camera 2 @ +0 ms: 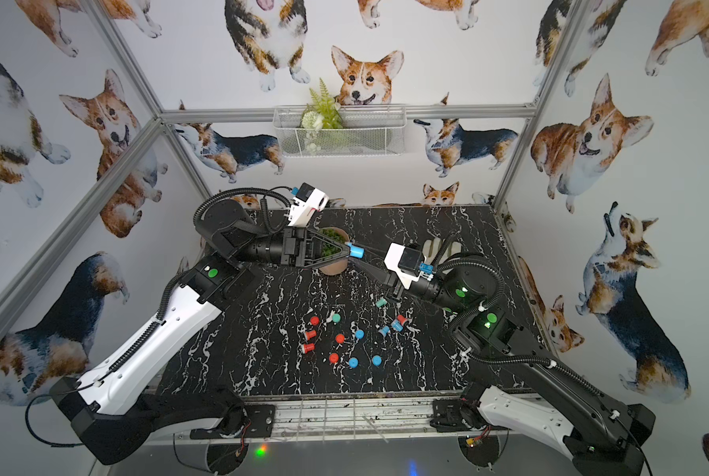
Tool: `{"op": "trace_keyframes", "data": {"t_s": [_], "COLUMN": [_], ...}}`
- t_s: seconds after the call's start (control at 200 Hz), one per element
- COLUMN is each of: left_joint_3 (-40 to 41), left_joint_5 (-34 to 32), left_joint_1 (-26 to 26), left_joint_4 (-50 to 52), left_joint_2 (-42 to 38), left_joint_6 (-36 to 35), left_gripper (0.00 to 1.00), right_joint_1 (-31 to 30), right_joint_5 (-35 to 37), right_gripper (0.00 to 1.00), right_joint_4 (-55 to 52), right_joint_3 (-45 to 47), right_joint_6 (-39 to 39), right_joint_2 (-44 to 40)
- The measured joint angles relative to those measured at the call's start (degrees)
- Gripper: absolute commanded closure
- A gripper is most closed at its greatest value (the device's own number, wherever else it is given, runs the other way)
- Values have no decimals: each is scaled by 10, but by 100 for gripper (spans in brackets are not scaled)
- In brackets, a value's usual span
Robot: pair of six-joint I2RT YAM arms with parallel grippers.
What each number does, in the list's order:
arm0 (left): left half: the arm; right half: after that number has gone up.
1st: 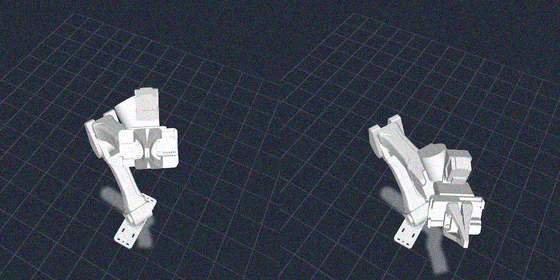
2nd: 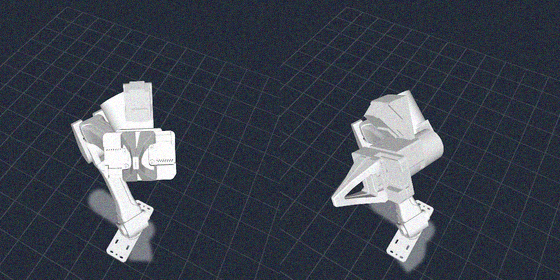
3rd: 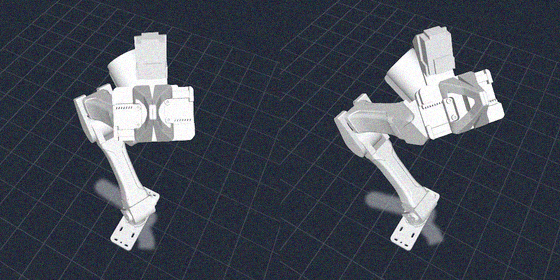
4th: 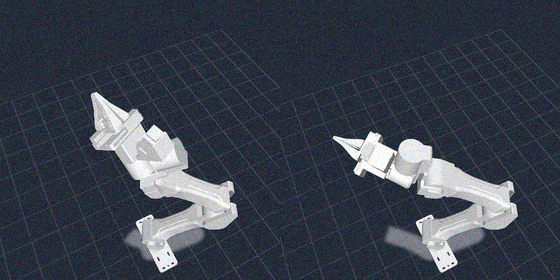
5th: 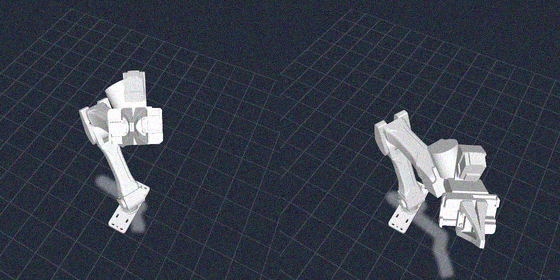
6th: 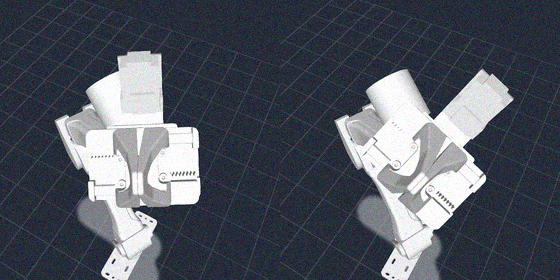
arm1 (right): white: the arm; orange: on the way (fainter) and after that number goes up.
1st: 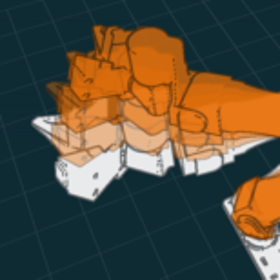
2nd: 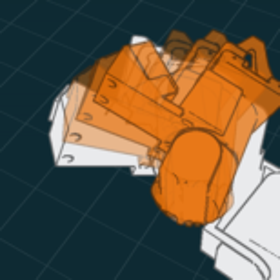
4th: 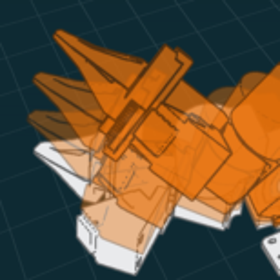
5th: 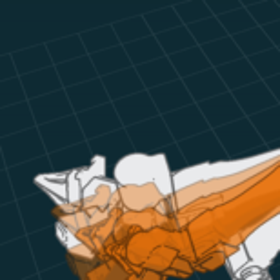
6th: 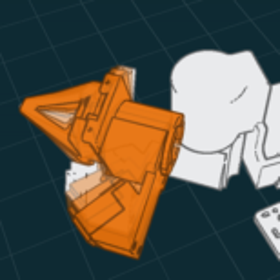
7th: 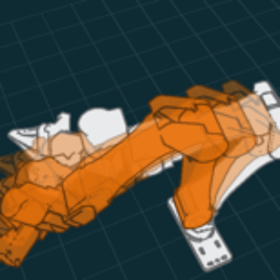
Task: Close the stamp cap
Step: Pick up the stamp from the center of the board.
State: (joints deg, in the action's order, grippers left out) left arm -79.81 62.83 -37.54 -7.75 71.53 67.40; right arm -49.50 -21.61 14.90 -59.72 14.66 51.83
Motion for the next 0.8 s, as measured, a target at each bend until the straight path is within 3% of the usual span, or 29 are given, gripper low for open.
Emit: {"op": "trace_keyframes", "data": {"t_s": [0.306, 0.456, 0.622, 0.797], "left_joint_3": [2, 1, -22, -9], "left_joint_5": [1, 0, -7, -34], "left_joint_1": [0, 0, 16, 92], "left_joint_4": [0, 6, 91, 125], "left_joint_2": [-4, -5, -9, -32], "left_joint_6": [-3, -12, -70, -91], "left_gripper": [88, 79, 65, 56], "right_joint_1": [0, 0, -1, 1], "right_joint_5": [-8, -9, -2, 36], "right_gripper": [83, 88, 92, 96], "right_joint_4": [-2, -6, -26, -66], "right_joint_3": [-4, -6, -6, -6], "right_joint_6": [-9, -11, -16, -35], "right_joint_2": [3, 4, 4, -9]}}
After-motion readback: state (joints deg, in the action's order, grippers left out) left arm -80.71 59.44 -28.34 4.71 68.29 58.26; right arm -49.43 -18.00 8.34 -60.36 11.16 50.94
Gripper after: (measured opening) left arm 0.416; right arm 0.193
